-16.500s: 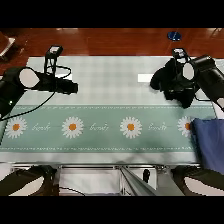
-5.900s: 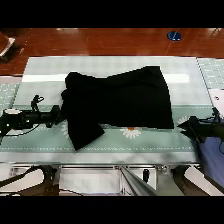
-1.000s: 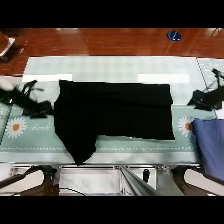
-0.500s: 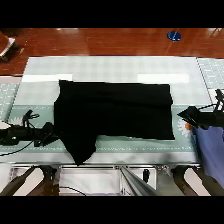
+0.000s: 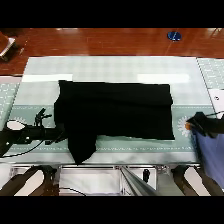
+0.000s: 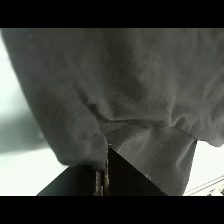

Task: Fold the shirts.

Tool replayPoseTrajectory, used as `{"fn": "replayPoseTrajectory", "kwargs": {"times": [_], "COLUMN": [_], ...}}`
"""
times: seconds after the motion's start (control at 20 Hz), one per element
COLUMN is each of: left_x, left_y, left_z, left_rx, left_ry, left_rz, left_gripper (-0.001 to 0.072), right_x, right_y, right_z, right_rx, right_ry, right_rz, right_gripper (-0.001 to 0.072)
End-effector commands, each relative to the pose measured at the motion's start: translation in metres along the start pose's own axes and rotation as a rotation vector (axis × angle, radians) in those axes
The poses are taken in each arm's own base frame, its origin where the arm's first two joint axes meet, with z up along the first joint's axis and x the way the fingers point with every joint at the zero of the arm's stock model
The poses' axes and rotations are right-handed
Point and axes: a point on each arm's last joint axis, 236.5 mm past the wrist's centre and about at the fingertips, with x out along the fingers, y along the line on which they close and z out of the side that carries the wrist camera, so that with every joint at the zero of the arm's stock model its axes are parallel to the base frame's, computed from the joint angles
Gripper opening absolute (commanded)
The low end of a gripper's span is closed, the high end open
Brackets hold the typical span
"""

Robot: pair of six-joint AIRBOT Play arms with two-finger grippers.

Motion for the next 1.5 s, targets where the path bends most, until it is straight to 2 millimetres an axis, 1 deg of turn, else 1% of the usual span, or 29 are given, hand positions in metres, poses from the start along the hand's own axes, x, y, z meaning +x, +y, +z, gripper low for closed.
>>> {"fn": "replayPoseTrajectory", "kwargs": {"times": [0.0, 0.05, 0.1, 0.15, 0.25, 0.35, 0.45, 0.55, 0.7, 0.75, 0.8, 0.85, 0.9, 0.95, 1.05, 1.15, 1.2, 1.3, 1.4, 1.45], "left_x": [0.002, 0.002, 0.002, 0.002, 0.002, 0.002, 0.002, 0.002, 0.002, 0.002, 0.0, -0.004, -0.01, -0.019, -0.039, -0.06, -0.068, -0.078, -0.083, -0.085], "left_y": [-0.002, -0.001, -0.001, -0.001, -0.001, -0.002, -0.002, -0.002, -0.002, -0.002, -0.004, -0.008, -0.015, -0.025, -0.049, -0.072, -0.08, -0.093, -0.103, -0.109], "left_z": [0.005, 0.005, 0.005, 0.005, 0.005, 0.005, 0.005, 0.005, 0.006, 0.008, 0.011, 0.018, 0.026, 0.037, 0.058, 0.086, 0.101, 0.132, 0.166, 0.184], "left_rx": [0.015, 0.016, 0.016, 0.017, 0.017, 0.017, 0.016, 0.016, 0.016, 0.018, 0.023, 0.032, 0.047, 0.068, 0.117, 0.179, 0.193, 0.186, 0.16, 0.153], "left_ry": [-0.024, -0.024, -0.023, -0.023, -0.023, -0.023, -0.023, -0.022, -0.026, -0.033, -0.041, -0.057, -0.075, -0.097, -0.142, -0.204, -0.229, -0.249, -0.26, -0.262], "left_rz": [0.005, 0.006, 0.005, 0.006, 0.006, 0.005, 0.005, 0.005, 0.005, 0.006, 0.005, -0.001, -0.01, -0.023, -0.054, -0.065, -0.068, -0.075, -0.083, -0.088], "left_gripper": [0.0016, 0.0017, 0.0016, 0.0016, 0.0017, 0.0017, 0.0016, 0.0016, 0.0017, 0.0017, 0.0017, 0.0017, 0.0016, 0.0017, 0.0016, 0.0016, 0.0016, 0.0016, 0.0016, 0.0016], "right_x": [0.009, 0.013, 0.017, 0.02, 0.028, 0.038, 0.05, 0.06, 0.069, 0.07, 0.071, 0.068, 0.064, 0.056, 0.041, 0.029, 0.025, 0.023, 0.028, 0.031], "right_y": [-0.018, -0.009, -0.002, 0.0, 0.007, 0.015, 0.024, 0.036, 0.049, 0.051, 0.054, 0.061, 0.071, 0.081, 0.095, 0.111, 0.121, 0.143, 0.162, 0.168], "right_z": [-0.06, -0.073, -0.081, -0.086, -0.091, -0.091, -0.086, -0.075, -0.061, -0.058, -0.056, -0.052, -0.047, -0.039, -0.018, 0.006, 0.017, 0.036, 0.056, 0.067], "right_rx": [0.034, 0.03, 0.011, -0.002, -0.023, -0.025, -0.003, 0.04, 0.103, 0.108, 0.1, 0.061, 0.023, -0.005, -0.059, -0.113, -0.137, -0.193, -0.211, -0.209], "right_ry": [0.23, 0.286, 0.324, 0.351, 0.387, 0.4, 0.39, 0.356, 0.311, 0.303, 0.296, 0.283, 0.271, 0.259, 0.225, 0.162, 0.134, 0.114, 0.11, 0.104], "right_rz": [-0.041, -0.005, 0.017, 0.017, 0.023, 0.043, 0.071, 0.123, 0.177, 0.19, 0.204, 0.236, 0.277, 0.309, 0.33, 0.338, 0.34, 0.348, 0.354, 0.354], "right_gripper": [0.0409, 0.0409, 0.0409, 0.0409, 0.0409, 0.041, 0.041, 0.041, 0.0405, 0.0392, 0.0276, 0.0074, 0.0025, 0.0025, 0.0024, 0.0024, 0.0024, 0.0024, 0.0024, 0.0024]}}
